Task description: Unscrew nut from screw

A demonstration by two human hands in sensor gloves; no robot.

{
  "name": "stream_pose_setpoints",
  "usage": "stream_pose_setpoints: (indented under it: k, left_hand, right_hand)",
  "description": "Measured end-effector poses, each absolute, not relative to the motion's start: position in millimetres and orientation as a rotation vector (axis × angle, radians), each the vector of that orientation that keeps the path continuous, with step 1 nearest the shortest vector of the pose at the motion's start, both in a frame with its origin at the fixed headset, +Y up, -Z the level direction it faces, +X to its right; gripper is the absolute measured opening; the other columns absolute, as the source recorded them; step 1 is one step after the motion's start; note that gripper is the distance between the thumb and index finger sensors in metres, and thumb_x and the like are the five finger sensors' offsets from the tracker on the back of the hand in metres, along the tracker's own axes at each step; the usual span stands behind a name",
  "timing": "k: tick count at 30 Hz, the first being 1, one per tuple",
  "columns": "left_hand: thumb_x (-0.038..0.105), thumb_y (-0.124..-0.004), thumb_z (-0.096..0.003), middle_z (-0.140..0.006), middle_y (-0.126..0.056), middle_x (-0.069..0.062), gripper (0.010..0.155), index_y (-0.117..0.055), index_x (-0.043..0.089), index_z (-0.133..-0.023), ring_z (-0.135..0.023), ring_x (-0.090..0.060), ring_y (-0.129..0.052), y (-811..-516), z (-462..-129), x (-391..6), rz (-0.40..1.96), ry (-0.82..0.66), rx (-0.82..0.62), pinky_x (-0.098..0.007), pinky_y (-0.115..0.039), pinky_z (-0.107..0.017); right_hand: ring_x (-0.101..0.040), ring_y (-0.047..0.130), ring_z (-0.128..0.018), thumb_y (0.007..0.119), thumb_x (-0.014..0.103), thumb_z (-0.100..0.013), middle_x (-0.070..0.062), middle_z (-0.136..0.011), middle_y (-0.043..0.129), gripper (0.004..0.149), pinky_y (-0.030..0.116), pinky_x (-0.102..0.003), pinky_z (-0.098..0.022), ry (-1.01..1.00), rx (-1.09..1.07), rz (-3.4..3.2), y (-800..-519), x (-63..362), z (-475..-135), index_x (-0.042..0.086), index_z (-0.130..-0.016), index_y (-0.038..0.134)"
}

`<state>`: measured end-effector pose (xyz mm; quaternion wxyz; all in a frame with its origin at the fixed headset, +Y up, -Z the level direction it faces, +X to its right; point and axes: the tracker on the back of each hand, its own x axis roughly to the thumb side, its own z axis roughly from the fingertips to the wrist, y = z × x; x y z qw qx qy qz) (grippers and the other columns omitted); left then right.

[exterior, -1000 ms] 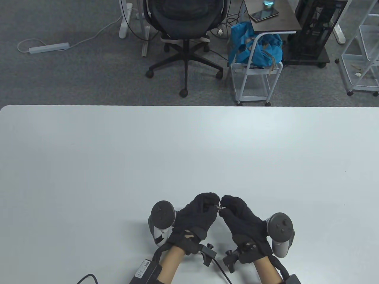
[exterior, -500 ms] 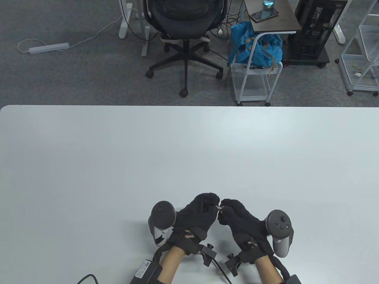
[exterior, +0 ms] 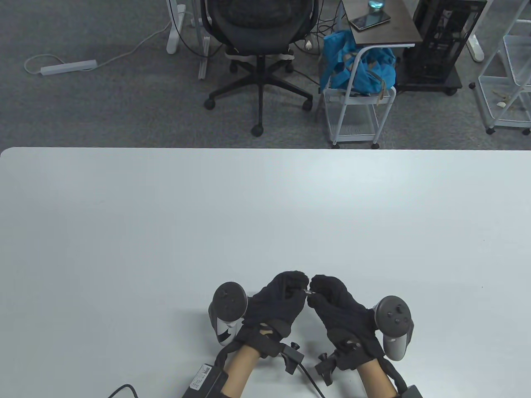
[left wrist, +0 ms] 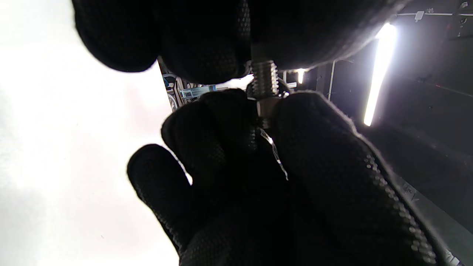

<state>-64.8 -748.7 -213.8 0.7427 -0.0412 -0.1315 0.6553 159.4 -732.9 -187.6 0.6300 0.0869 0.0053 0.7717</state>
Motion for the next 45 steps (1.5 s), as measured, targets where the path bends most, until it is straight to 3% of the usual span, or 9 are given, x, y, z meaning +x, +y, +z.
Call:
stream_pose_setpoints:
  k: [11,17,21,25,29,45]
  left_hand:
    - [0.037,-0.084,-0.0486,-0.086,-0.086,-0.016,0.046,-0.078,0.025,-0.093,-0.055,-0.024,-0.095,-748.0,-213.3,-64.5,1.443,-0.292,-0.088,-0.055,-0.082,-0.051]
    - [0.036,-0.084,-0.0485,-0.086,-0.086,-0.016,0.046,-0.078,0.025,-0.093,-0.055,-0.024,-0.095,-747.7,-213.8,-66.2,1.464,-0.281,-0.083,-0.055,-0.082,-0.051]
    - [0.036,-0.084,-0.0485,-0.086,-0.085,-0.016,0.046,-0.078,0.025,-0.093,-0.056,-0.024,-0.095,-747.4,-213.7,-66.8,1.462,-0.282,-0.083,-0.055,-0.081,-0.051]
    - [0.036,-0.084,-0.0486,-0.086,-0.086,-0.016,0.046,-0.078,0.025,-0.093,-0.055,-0.024,-0.095,-744.9,-213.0,-66.8,1.464,-0.295,-0.079,-0.055,-0.081,-0.051]
    - [0.036,-0.084,-0.0485,-0.086,-0.085,-0.016,0.046,-0.078,0.025,-0.093,-0.055,-0.024,-0.095,-744.9,-213.5,-67.1,1.468,-0.296,-0.081,-0.055,-0.081,-0.051]
    - [0.039,-0.084,-0.0488,-0.084,-0.09,-0.015,0.048,-0.079,0.024,-0.094,-0.051,-0.024,-0.097,-746.9,-215.1,-66.9,1.471,-0.309,-0.109,-0.054,-0.084,-0.049]
  right_hand:
    - [-0.039,0.087,-0.07,0.077,0.033,-0.055,-0.014,-0.085,0.083,0.048,0.072,-0.063,-0.058,-0.009,0.191,1.756,-731.7,159.5,-187.5,0.017,-0.099,0.069]
    - [-0.041,0.083,-0.076,0.078,0.033,-0.055,-0.016,-0.093,0.077,0.048,0.07,-0.064,-0.059,-0.014,0.2,1.742,-731.3,160.2,-187.4,0.023,-0.101,0.07]
    - [-0.045,0.079,-0.079,0.073,0.045,-0.056,-0.021,-0.097,0.072,0.063,0.067,-0.066,-0.059,0.01,0.181,1.733,-735.9,159.7,-187.0,0.014,-0.109,0.058]
    - [-0.045,0.09,-0.066,0.071,0.051,-0.056,-0.02,-0.084,0.087,0.064,0.071,-0.066,-0.054,0.081,0.179,1.759,-742.3,157.0,-188.9,0.009,-0.104,0.066]
    - [-0.037,0.095,-0.057,0.073,0.045,-0.056,-0.013,-0.073,0.092,0.057,0.076,-0.062,-0.052,0.027,0.177,1.748,-740.4,154.9,-189.4,0.008,-0.099,0.071]
    - [-0.034,0.093,-0.064,0.078,0.034,-0.054,-0.011,-0.079,0.089,0.048,0.077,-0.059,-0.057,-0.076,0.227,1.779,-733.5,157.9,-187.7,0.017,-0.099,0.073]
